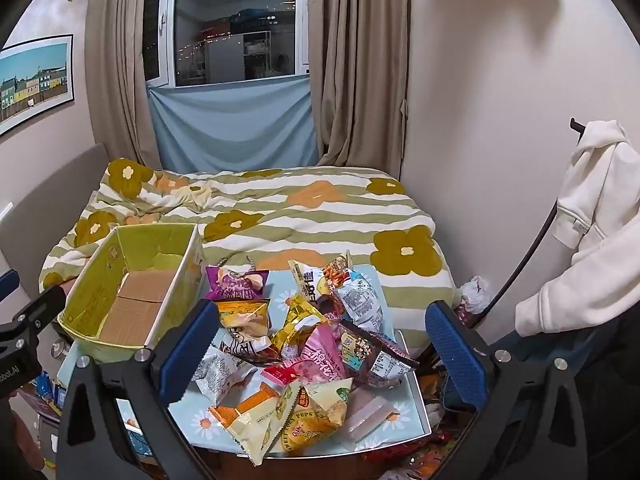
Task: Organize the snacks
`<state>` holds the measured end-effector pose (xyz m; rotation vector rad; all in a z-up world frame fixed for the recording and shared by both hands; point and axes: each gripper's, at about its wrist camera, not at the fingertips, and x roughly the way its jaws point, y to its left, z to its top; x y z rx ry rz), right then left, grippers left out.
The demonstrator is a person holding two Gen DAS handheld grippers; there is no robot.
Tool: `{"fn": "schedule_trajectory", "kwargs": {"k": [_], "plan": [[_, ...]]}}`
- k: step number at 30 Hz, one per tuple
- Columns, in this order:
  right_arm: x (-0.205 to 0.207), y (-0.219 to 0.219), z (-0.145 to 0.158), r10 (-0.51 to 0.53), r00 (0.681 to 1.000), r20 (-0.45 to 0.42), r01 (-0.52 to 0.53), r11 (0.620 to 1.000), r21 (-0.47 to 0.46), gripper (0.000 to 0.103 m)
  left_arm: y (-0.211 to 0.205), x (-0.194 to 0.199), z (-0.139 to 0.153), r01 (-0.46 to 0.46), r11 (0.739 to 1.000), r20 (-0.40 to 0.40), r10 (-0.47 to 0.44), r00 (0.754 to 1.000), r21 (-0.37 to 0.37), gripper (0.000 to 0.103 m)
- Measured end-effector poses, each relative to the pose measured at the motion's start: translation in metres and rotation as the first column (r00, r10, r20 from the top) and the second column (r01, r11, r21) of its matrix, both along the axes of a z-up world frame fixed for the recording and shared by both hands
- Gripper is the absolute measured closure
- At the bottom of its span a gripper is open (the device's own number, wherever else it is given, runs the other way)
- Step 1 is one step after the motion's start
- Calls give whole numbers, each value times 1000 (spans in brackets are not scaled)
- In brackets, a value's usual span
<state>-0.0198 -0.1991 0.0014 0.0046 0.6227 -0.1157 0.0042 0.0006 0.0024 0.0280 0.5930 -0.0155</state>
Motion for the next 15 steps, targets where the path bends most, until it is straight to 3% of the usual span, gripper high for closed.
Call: {"fn": "schedule_trajectory", "kwargs": {"k": [15], "plan": [[2,1,-4,25,1000,3,-25,1000,15,0,-2,1,-6,-12,1000,3,12,1000,7,0]]}}
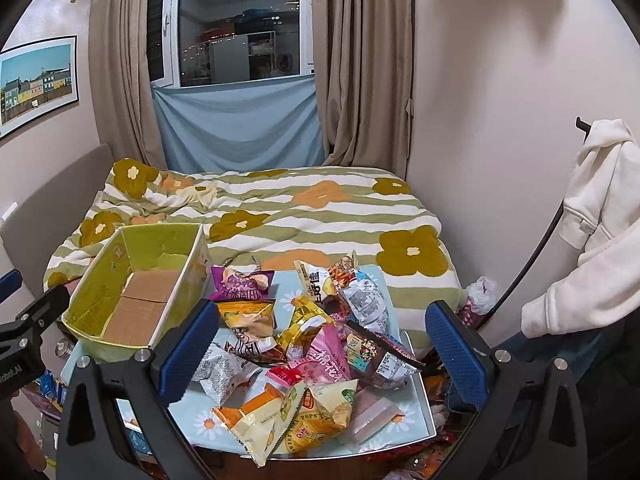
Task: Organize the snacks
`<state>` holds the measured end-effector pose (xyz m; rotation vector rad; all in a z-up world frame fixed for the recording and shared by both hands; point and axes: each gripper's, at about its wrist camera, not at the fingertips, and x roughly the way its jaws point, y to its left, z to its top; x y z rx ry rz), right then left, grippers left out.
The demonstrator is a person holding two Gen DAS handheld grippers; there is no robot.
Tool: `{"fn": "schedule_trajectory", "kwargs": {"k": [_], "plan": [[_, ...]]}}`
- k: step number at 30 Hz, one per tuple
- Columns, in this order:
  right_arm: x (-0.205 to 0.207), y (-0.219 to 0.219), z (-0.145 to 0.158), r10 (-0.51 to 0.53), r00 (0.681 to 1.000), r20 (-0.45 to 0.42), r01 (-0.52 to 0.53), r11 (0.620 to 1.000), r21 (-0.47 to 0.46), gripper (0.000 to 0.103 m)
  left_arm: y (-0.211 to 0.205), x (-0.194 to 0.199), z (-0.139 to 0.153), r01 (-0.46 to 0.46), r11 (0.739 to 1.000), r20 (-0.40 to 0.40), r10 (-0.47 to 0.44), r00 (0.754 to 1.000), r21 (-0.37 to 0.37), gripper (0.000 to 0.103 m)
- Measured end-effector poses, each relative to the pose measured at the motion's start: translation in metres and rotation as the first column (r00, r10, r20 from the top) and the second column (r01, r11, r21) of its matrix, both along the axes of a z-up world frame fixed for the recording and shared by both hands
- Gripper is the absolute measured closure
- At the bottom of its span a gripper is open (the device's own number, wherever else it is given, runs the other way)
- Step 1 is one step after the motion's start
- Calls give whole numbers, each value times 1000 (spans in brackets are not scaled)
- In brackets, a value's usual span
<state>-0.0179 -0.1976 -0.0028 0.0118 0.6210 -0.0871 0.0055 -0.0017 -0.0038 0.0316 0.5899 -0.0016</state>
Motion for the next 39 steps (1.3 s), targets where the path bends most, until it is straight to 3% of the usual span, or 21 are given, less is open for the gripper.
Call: {"fn": "schedule_trajectory", "kwargs": {"k": [39], "plan": [[-1,7,-3,5,1000,-9,-5,1000,3,0,7,3,-2,-6,1000,-8,6,1000,13,0]]}}
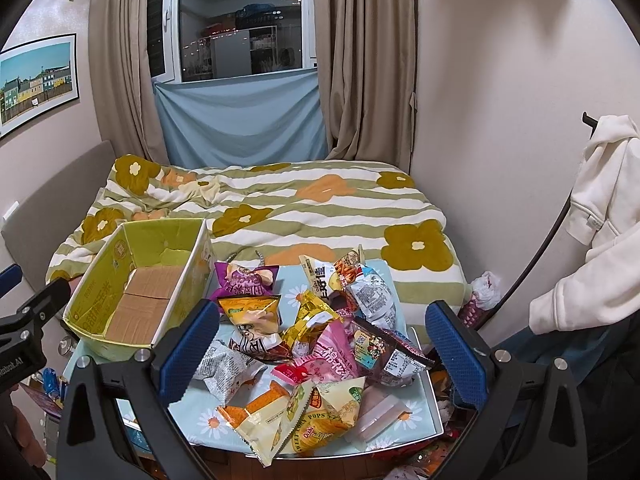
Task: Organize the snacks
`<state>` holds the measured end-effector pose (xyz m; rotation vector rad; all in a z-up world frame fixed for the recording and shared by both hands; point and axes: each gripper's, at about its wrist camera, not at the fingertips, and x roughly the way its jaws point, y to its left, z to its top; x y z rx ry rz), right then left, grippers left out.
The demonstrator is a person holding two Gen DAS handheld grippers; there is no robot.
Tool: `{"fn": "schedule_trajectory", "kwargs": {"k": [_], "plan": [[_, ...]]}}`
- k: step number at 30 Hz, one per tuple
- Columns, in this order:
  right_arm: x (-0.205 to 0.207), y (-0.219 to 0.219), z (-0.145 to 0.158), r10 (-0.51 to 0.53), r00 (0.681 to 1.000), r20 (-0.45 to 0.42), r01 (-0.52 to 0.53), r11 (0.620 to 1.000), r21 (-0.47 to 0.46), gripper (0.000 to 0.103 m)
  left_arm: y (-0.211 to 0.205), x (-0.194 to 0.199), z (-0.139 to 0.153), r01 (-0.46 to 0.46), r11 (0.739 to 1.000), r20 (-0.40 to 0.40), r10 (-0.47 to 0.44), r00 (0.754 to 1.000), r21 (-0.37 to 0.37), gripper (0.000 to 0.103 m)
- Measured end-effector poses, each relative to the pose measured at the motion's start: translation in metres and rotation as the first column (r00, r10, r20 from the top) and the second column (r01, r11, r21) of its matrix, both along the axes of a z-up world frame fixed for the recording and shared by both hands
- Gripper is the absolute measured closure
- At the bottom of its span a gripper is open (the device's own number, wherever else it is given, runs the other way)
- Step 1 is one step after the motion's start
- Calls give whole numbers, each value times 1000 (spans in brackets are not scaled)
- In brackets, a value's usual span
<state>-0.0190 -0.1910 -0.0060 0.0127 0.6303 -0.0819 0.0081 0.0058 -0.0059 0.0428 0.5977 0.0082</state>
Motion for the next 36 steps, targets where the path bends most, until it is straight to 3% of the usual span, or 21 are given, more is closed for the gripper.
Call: {"fn": "schedule_trajectory", "kwargs": {"k": [27,32,36], "plan": [[0,2,0,-1,1000,-2,1,1000,3,0,3,3,-1,24,1000,-13,-24,1000,-15,0],[0,-2,2,-24,999,-22,24,1000,12,0,-1,11,-7,95,995,-72,-97,993,-26,0],[0,-13,-8,-57,996,-74,58,998,19,0,-14,19,-37,172,984,-171,-176,969,-41,0]]}}
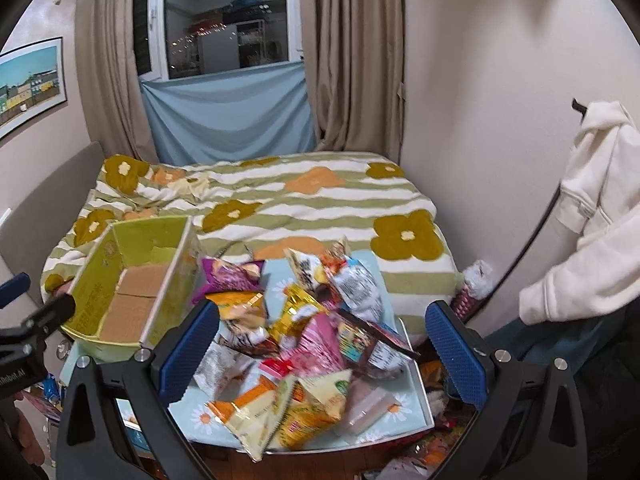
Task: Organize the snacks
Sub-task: 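Grasp the yellow Corn Pops bag with the left tool while the right tool grasps the brown Oishi bag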
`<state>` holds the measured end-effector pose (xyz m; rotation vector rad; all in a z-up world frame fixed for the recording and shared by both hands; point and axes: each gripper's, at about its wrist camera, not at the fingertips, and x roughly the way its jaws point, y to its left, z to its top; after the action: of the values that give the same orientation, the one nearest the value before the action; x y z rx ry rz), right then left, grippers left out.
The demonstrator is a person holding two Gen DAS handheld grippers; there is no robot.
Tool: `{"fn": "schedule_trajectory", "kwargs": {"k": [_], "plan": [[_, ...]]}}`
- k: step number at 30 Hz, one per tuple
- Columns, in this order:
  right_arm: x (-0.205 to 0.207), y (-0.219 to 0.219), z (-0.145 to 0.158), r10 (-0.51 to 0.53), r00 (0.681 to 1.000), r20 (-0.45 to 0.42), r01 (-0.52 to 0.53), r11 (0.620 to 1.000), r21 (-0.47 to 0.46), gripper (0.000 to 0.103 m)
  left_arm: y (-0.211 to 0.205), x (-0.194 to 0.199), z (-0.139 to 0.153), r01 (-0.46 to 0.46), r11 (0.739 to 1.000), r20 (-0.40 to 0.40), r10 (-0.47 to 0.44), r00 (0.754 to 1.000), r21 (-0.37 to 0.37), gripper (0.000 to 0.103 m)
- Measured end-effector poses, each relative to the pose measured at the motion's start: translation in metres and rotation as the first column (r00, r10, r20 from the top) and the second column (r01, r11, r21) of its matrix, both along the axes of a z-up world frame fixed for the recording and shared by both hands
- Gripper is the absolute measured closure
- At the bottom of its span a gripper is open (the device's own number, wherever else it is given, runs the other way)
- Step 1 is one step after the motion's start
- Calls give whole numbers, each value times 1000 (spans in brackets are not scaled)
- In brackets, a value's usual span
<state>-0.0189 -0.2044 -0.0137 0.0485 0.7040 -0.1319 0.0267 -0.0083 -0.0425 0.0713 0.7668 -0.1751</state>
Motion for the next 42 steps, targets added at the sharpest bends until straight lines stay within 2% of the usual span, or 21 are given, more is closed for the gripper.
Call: {"fn": "schedule_trajectory", "kwargs": {"k": [4,14,22,26,28,31,32,35,37,42], "plan": [[-2,-20,-25,-20,998,-57,20,1000,11,0,-29,4,-43,64,998,-93,-62,994,25,0],[9,-87,-97,71,978,-197,-53,994,94,0,-122,10,-99,189,982,-213,-180,960,23,0],[35,-130,-131,198,959,-204,-175,976,127,0,-184,24,-147,254,966,-275,-233,933,41,0],[52,-136,-147,288,936,-203,-265,955,131,0,-202,30,-167,270,962,-309,-245,919,40,0],[62,-136,-156,336,919,-205,-308,939,155,0,-211,33,-175,274,960,-322,-241,915,60,7],[75,-134,-165,388,899,-205,-354,917,181,0,-217,36,-187,279,959,-361,-245,900,45,17],[79,-133,-168,405,892,-202,-371,910,185,0,-218,36,-189,278,959,-367,-243,898,46,17],[87,-129,-174,431,879,-204,-398,898,185,0,-221,37,-189,277,959,-355,-240,904,59,24],[90,-128,-177,447,871,-205,-413,891,188,0,-222,37,-188,269,961,-352,-231,907,64,33],[98,-126,-184,472,856,-212,-440,879,183,1,-211,41,-187,258,965,-361,-226,905,42,40]]}}
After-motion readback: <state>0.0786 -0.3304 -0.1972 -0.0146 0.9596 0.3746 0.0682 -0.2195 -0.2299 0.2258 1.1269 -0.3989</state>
